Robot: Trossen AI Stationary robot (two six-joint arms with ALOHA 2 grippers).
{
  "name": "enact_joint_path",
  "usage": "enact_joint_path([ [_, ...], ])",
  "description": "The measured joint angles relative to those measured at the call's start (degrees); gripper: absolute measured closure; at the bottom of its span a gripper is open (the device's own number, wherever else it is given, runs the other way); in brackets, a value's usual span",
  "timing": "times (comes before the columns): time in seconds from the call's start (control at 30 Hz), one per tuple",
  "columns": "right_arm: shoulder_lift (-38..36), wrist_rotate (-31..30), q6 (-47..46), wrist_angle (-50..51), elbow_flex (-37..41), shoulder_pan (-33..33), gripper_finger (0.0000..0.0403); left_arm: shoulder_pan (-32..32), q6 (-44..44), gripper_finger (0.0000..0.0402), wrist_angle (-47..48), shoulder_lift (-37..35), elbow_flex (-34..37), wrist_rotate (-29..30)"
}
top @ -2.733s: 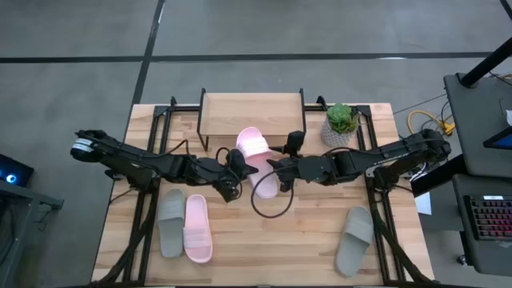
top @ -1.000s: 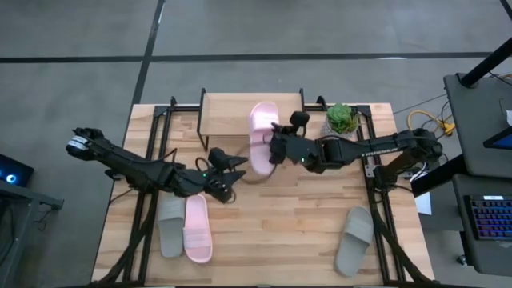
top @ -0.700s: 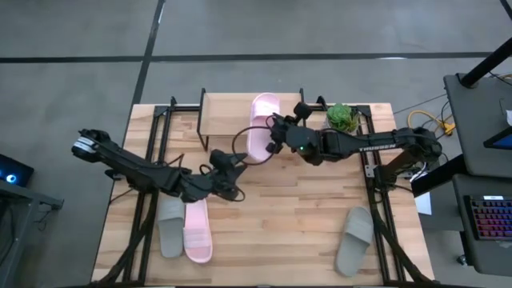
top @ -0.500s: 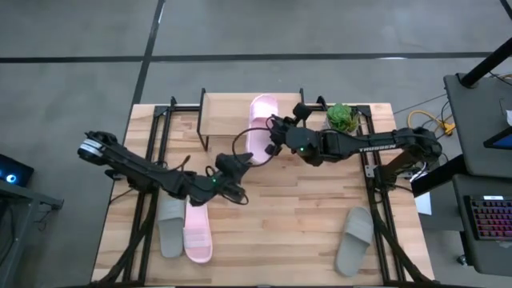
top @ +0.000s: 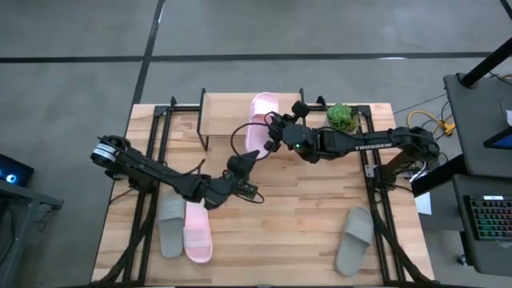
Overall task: Pick and place slides into the shelf
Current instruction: Put the right pink slipper on the shelf
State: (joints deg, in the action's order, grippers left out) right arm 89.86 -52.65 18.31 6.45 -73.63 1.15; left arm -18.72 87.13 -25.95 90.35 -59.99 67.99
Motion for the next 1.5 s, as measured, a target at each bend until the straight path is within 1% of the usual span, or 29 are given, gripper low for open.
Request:
enact_joint_path([
  [0.2,-0.09,0.14,0.53,0.04,0.00,-0.02,0.0394,0.11,0.29,0.0177,2.43,0.41,0.33,0.36],
  [0.4,-0.09,0.16,0.59,-0.01,0.00,0.02,0.0394,1.49,0.24,0.0204,2.39,0.17,0.33,0.39],
  [0.57,-0.09,0.62,1.05,-1.30,-0.02,-0.02,0.0394,2.54,0.24,0.0210,2.37,0.56,0.33,0.39],
  [0.83,-0.09,0.62,1.20,-1.25,-0.02,0.00,0.0394,2.56,0.26,0.0216,2.53,1.02,0.35,0.08],
  [0.93,-0.09,0.60,1.20,-1.38,-0.02,0.00,0.0394,2.64,0.22,0.0246,2.40,1.02,0.39,0.06],
  [1.0,-0.09,0.62,1.20,-1.48,-0.02,0.00,0.0394,2.64,0.22,0.0279,2.46,1.09,0.44,0.04],
  [1.1,-0.12,0.59,1.23,-1.58,-0.05,-0.13,0.0394,2.64,0.22,0.0342,2.93,1.10,0.54,0.00],
  [1.13,-0.15,0.58,1.34,-1.60,-0.07,-0.16,0.0394,2.64,0.20,0.0355,2.93,1.11,0.55,0.00],
  [1.3,-0.22,0.58,1.67,-1.64,-0.07,-0.39,0.0392,2.64,-1.73,0.0356,2.88,0.94,0.55,-0.07],
  [1.5,-0.59,0.80,4.71,-2.32,-0.07,-0.50,0.0367,2.64,-3.84,0.0357,2.46,-0.11,1.39,-0.18],
])
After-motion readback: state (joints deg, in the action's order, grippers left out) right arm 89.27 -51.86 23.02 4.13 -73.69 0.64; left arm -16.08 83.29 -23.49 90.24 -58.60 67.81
